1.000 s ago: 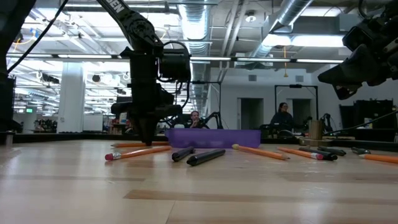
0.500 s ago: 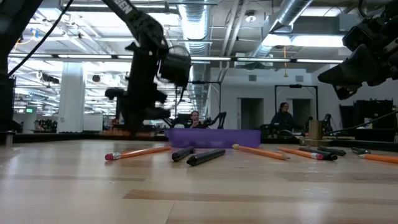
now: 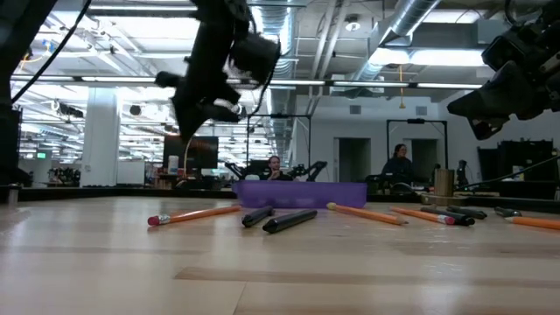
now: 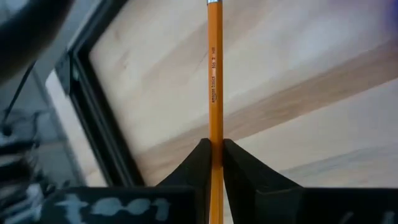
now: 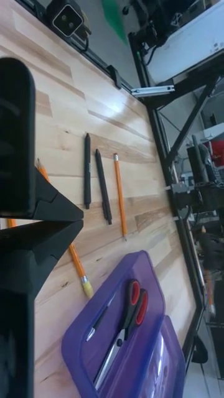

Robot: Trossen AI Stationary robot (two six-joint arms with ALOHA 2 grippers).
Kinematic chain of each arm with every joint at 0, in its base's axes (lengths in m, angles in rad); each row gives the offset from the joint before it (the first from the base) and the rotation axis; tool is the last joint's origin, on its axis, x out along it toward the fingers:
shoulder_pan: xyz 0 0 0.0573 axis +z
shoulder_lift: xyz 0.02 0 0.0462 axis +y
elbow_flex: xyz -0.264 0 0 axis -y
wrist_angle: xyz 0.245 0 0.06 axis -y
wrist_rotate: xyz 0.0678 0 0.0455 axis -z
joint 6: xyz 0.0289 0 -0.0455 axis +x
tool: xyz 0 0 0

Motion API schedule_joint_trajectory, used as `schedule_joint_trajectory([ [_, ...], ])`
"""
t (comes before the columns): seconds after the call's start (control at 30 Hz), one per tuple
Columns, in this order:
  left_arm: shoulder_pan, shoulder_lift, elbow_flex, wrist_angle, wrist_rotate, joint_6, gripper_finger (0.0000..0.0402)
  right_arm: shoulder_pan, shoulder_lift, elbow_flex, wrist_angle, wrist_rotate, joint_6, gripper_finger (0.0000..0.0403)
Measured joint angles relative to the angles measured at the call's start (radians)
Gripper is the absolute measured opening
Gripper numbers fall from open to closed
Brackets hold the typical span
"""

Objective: Pick & place school supplies into a supply box
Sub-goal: Put the yellow pencil into the purple supply box

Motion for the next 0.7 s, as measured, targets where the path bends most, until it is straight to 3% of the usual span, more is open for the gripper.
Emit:
schedule_joint_trajectory([
  [0.2,-0.053,-0.002,0.158,0.154,-0.048,0.157,0.0015,0.0,0.0,0.0,0.0,0.0,0.0,0.0],
  [0.37,-0.069,0.004,0.191,0.509,-0.002,0.383,0.0014,0.0,0.0,0.0,0.001,0.004,0.0,0.0],
  [0.47,-0.069,0.041,0.192,0.673,0.061,0.433,0.0011,0.0,0.0,0.0,0.017,0.004,-0.001,0.0],
  [0.7,-0.057,0.193,0.224,0.59,0.117,0.456,0.0009,0.0,0.0,0.0,0.024,0.004,-0.001,0.0],
])
